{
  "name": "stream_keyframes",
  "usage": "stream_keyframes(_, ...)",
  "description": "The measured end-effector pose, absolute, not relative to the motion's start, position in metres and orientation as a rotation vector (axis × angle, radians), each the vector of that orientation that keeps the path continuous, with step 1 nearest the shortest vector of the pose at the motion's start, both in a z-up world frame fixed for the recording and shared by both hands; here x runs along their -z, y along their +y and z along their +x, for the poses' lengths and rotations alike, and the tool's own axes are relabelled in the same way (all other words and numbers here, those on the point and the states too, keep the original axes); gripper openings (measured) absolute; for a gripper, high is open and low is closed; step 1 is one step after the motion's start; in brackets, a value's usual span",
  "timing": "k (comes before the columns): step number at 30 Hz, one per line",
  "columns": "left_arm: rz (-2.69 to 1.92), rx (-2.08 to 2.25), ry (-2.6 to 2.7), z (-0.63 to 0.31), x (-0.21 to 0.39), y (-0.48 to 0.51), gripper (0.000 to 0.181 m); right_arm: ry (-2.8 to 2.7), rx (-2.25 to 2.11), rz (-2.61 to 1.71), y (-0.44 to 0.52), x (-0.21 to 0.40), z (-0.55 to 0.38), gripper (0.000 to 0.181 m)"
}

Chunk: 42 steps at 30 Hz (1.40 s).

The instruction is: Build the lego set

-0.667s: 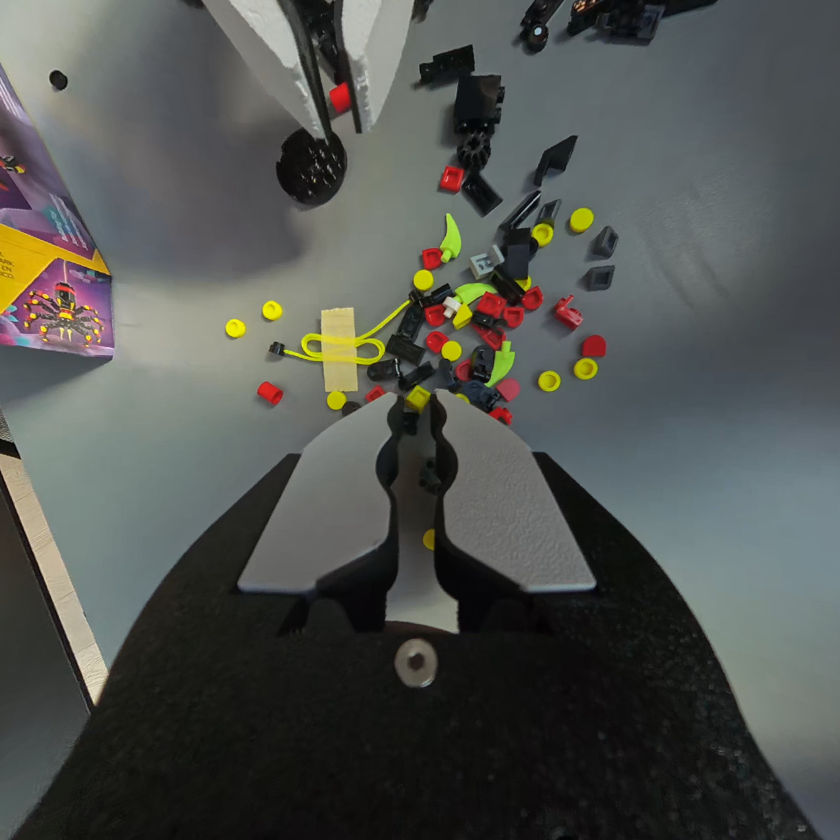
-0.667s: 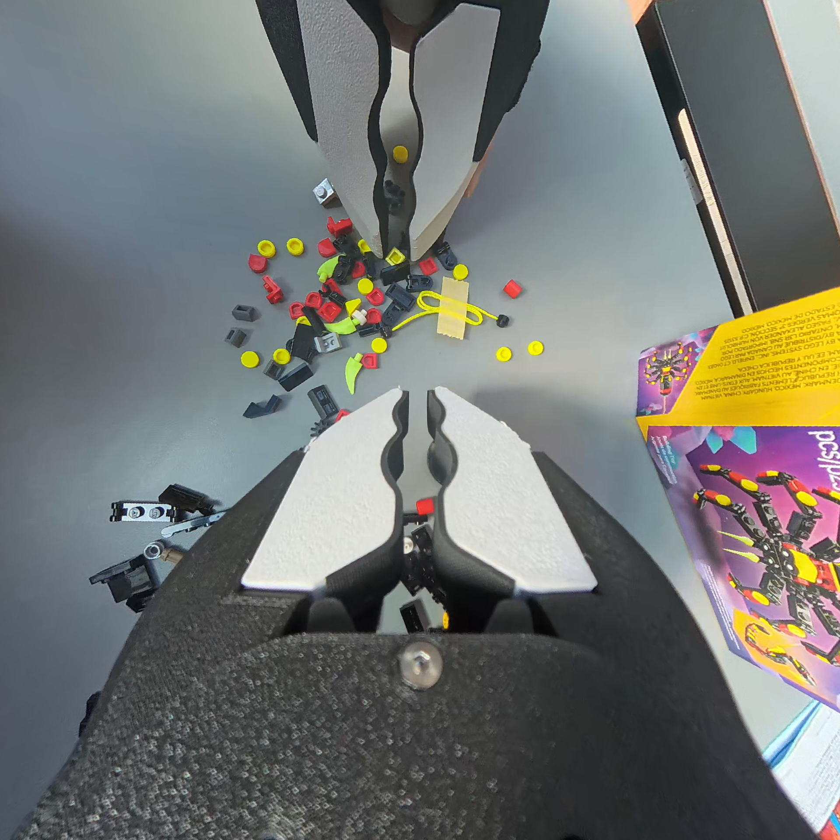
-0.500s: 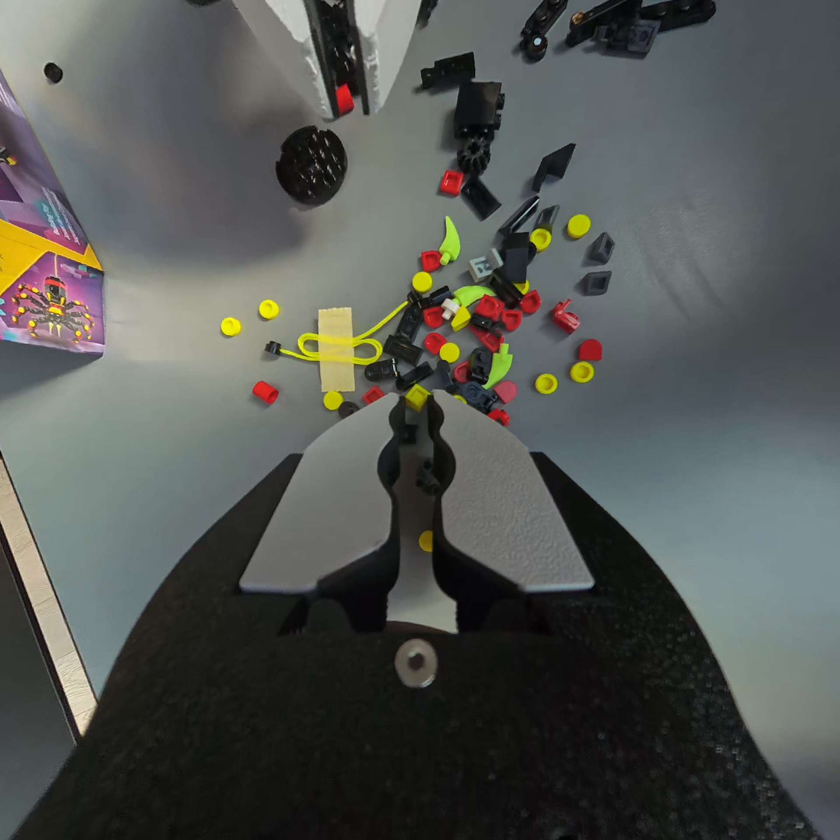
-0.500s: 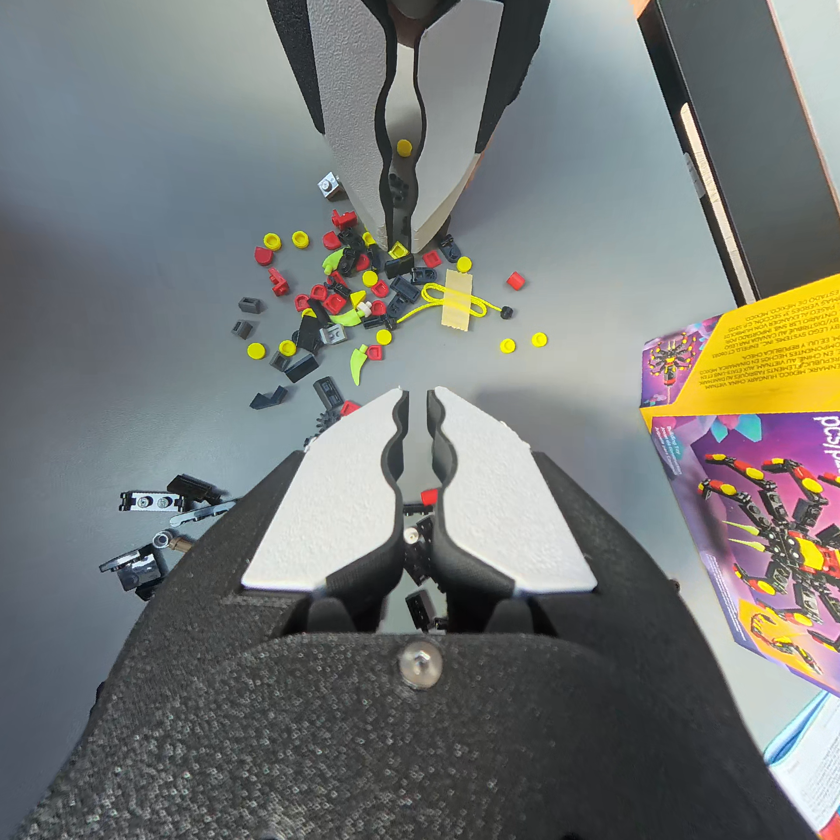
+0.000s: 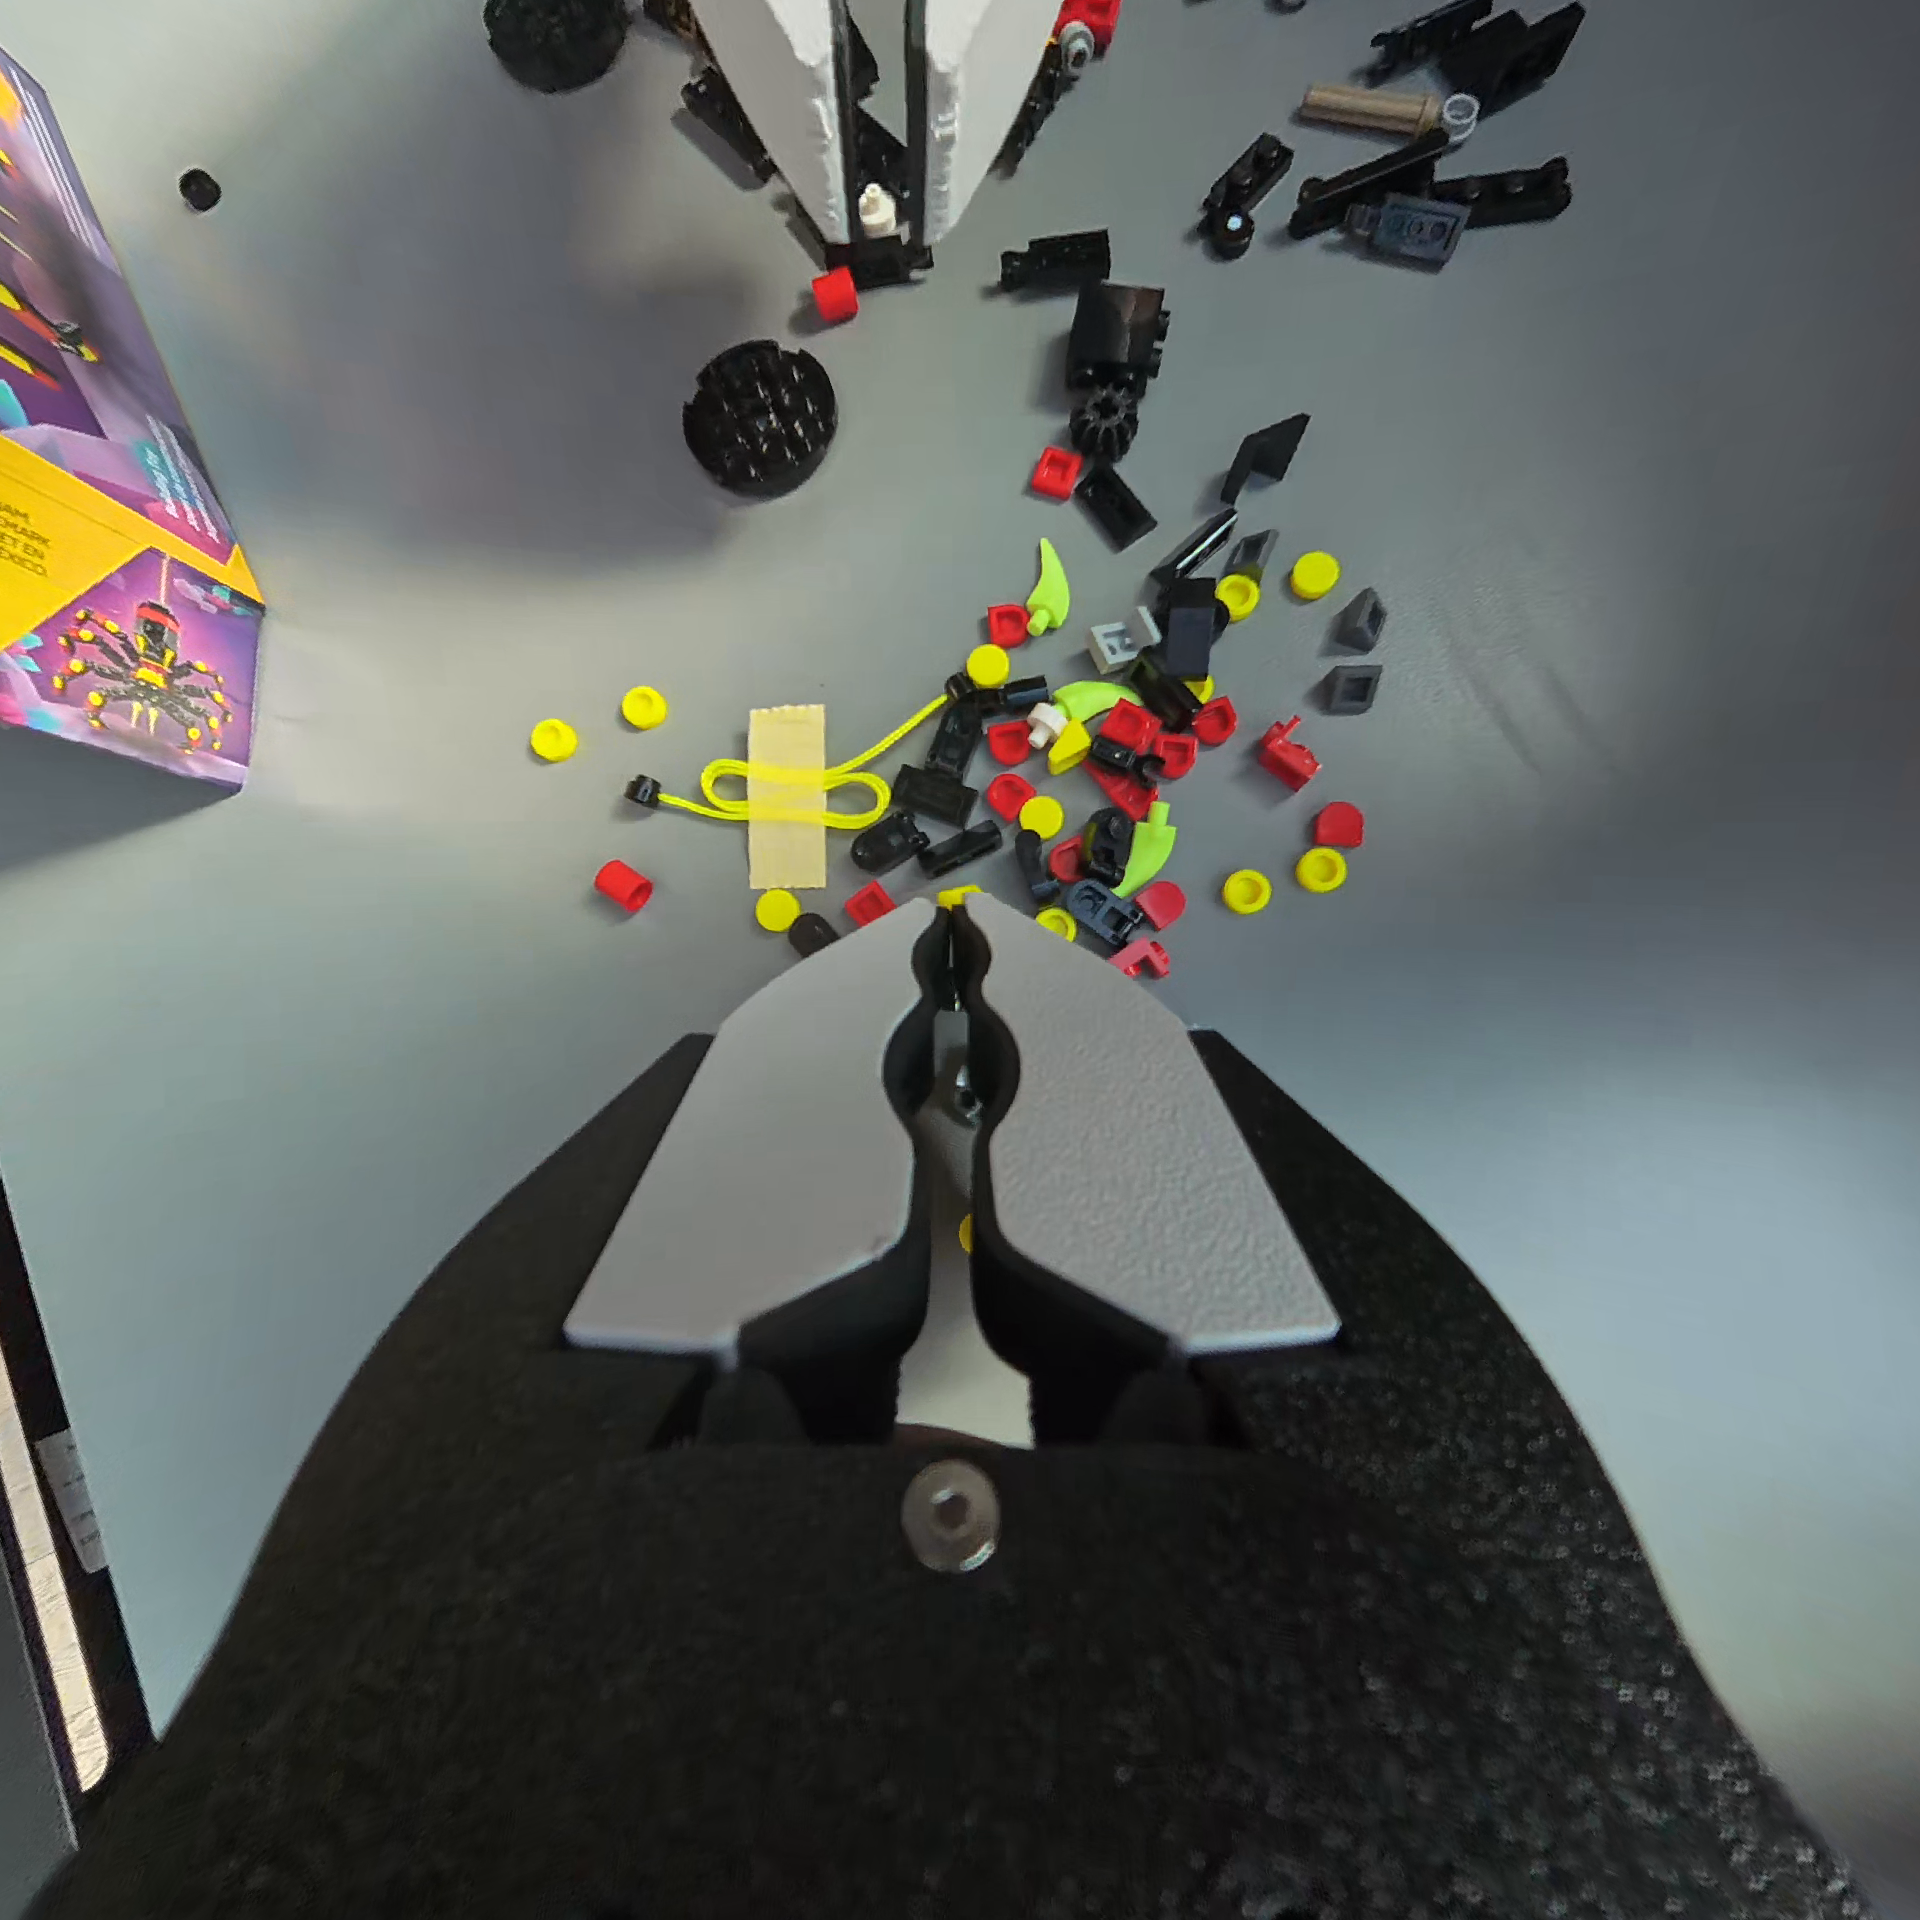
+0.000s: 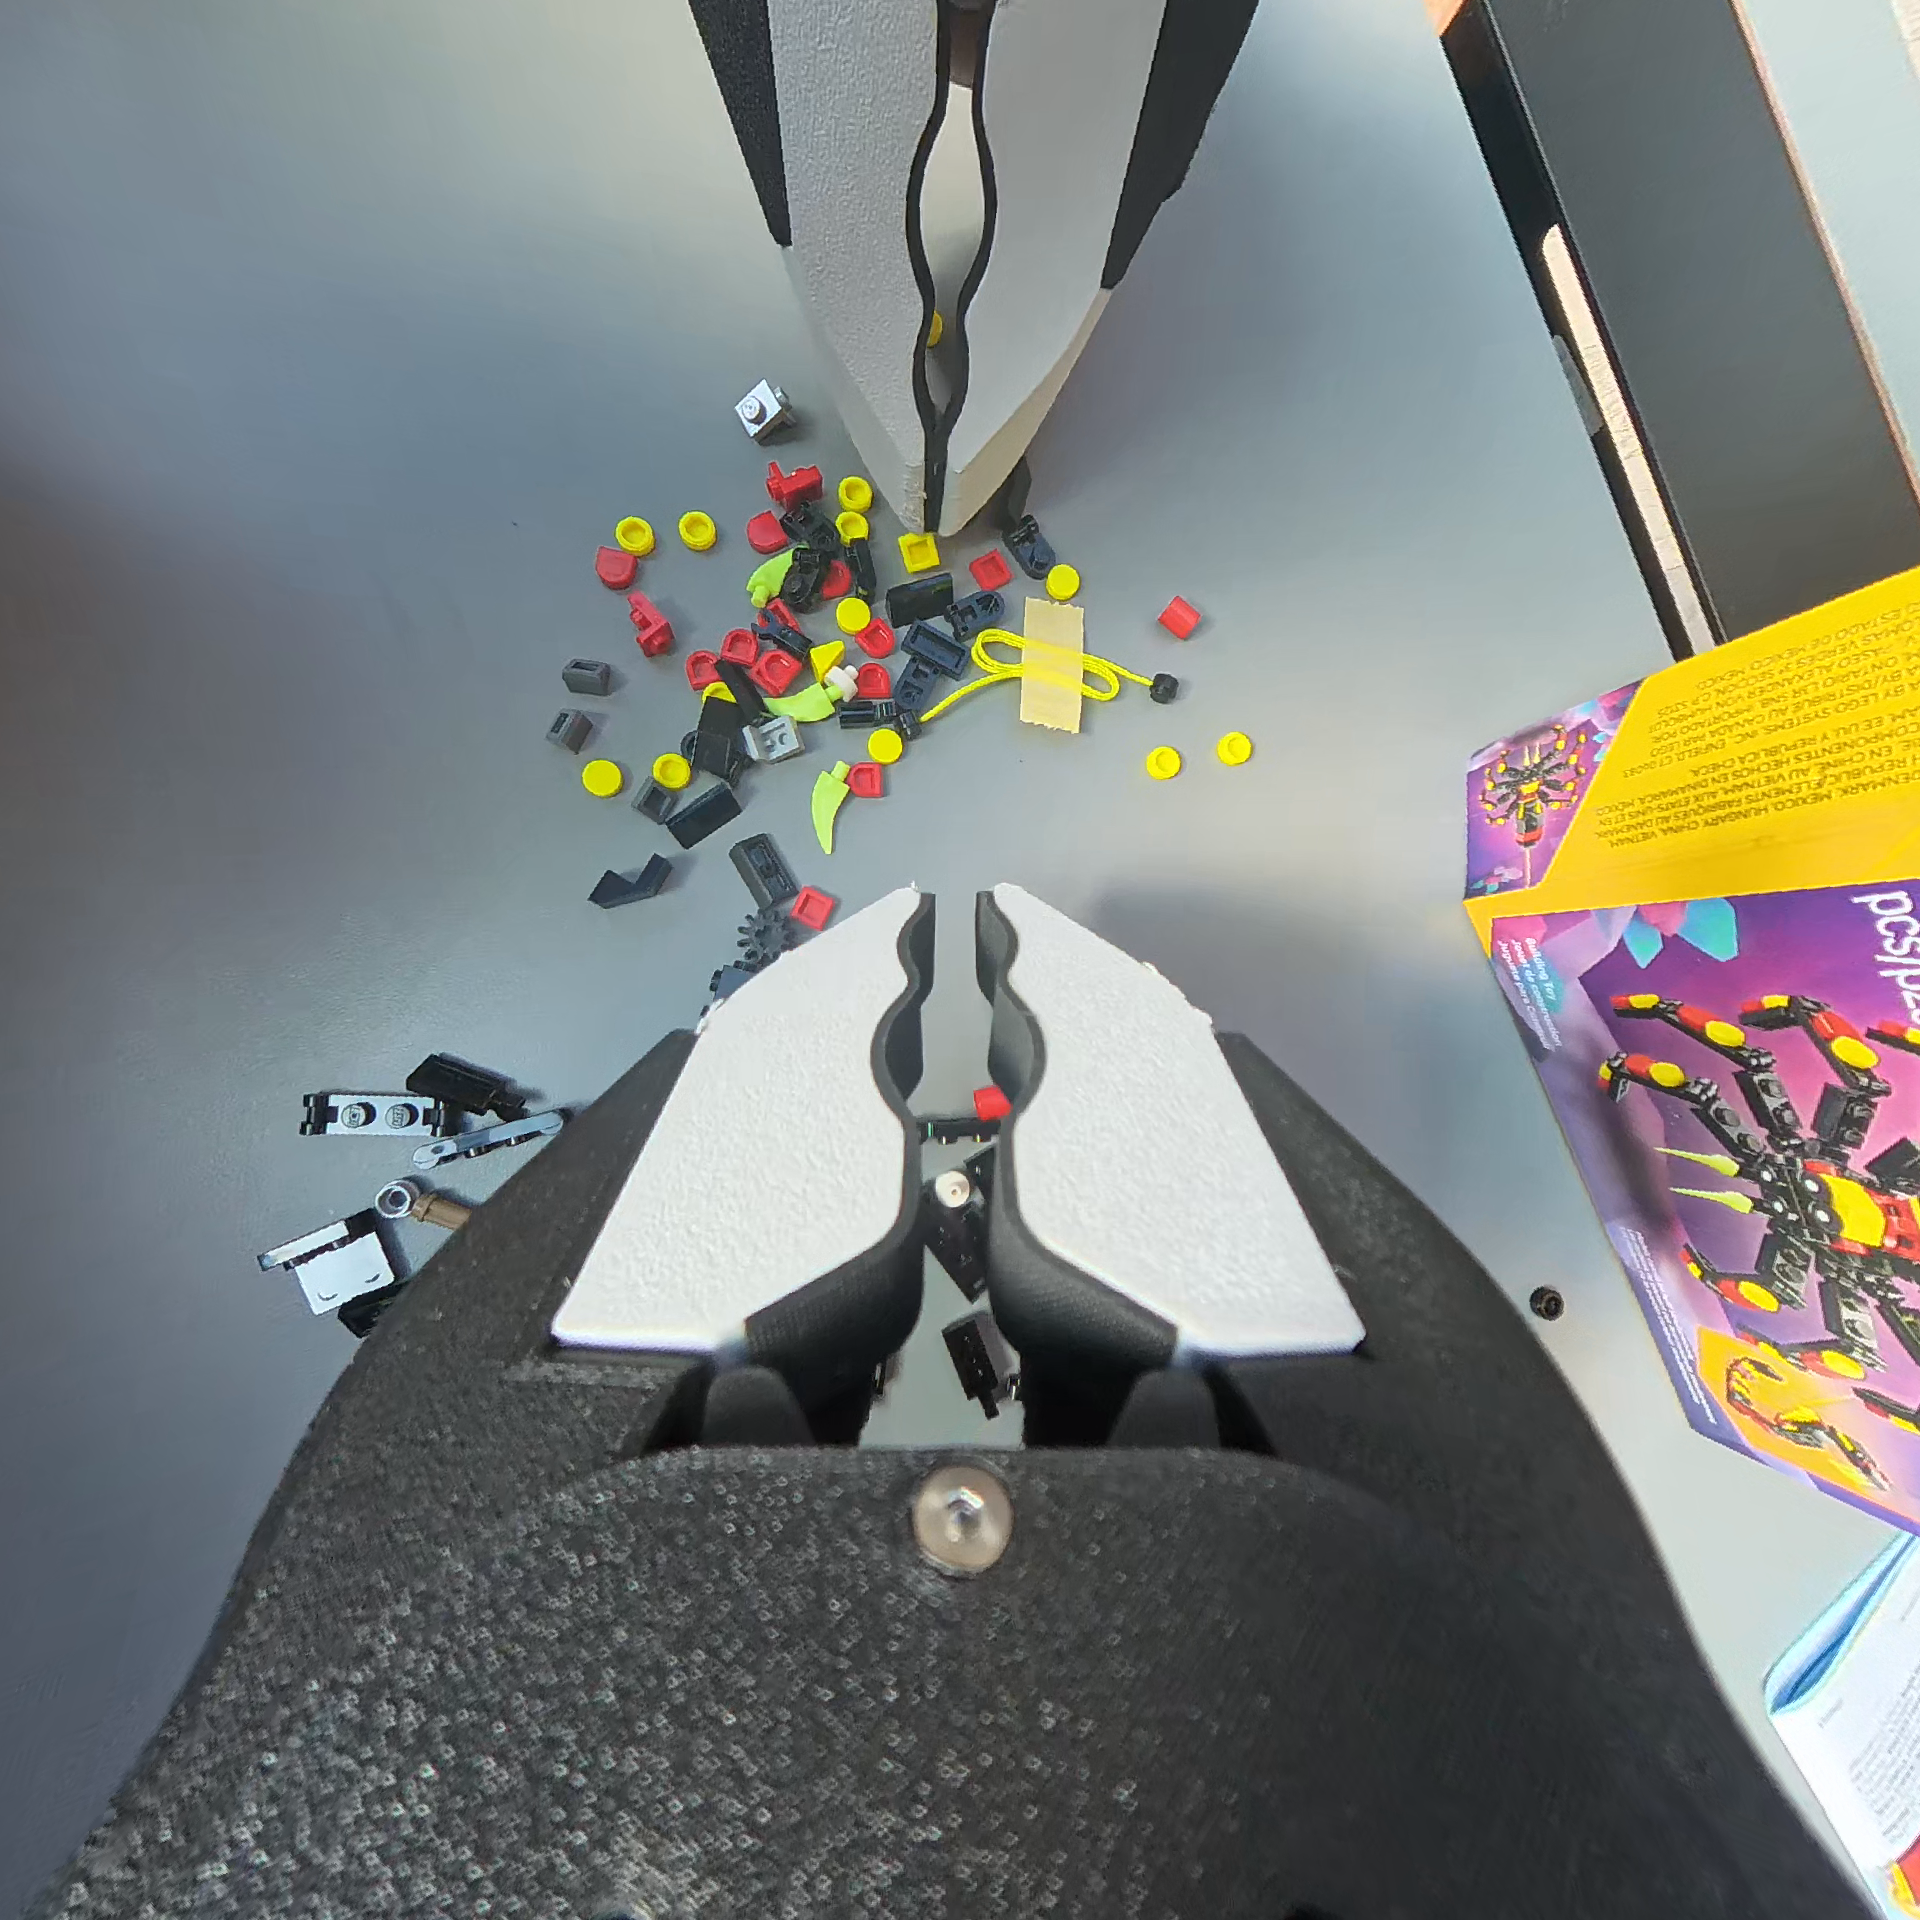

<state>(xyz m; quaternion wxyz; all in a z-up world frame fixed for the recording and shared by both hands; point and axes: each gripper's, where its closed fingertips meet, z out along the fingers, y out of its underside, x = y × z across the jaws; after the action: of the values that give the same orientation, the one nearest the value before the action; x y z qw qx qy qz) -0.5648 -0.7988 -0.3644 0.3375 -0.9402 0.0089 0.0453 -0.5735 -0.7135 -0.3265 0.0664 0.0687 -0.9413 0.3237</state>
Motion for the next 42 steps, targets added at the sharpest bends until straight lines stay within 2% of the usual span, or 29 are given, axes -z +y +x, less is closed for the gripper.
stream_keyframes(1,-2.458,-0.119,0.02,-0.565,0.366,-0.799,0.003,-2.839,-0.973,0.21,-0.713,0.327,-0.573,0.007)
stream_keyframes(7,-2.464,-0.13,0.025,-0.566,0.371,-0.798,0.014,-2.838,-0.97,0.202,-0.711,0.328,-0.573,0.007)
stream_keyframes(15,-2.431,-0.083,0.016,-0.564,0.372,-0.794,0.009,-2.821,-0.977,0.182,-0.707,0.324,-0.576,0.007)
stream_keyframes(18,-2.392,-0.079,0.006,-0.564,0.365,-0.792,0.0,-2.818,-0.985,0.172,-0.705,0.323,-0.576,0.007)
stream_keyframes(22,-2.393,-0.111,0.001,-0.567,0.361,-0.795,0.001,-2.82,-0.996,0.157,-0.701,0.322,-0.574,0.007)
stream_keyframes(27,-2.437,-0.104,0.003,-0.566,0.369,-0.793,0.012,-2.815,-0.992,0.149,-0.697,0.321,-0.572,0.007)
stream_keyframes(33,-2.429,-0.084,-0.007,-0.566,0.373,-0.79,0.006,-2.795,-1.0,0.112,-0.688,0.315,-0.575,0.007)
stream_keyframes(39,-2.373,-0.073,-0.009,-0.566,0.367,-0.789,0.006,-2.744,-0.986,-0.012,-0.65,0.297,-0.577,0.007)
stream_keyframes(42,-2.327,-0.164,0.009,-0.567,0.338,-0.791,0.006,-2.681,-0.975,-0.131,-0.606,0.277,-0.572,0.007)
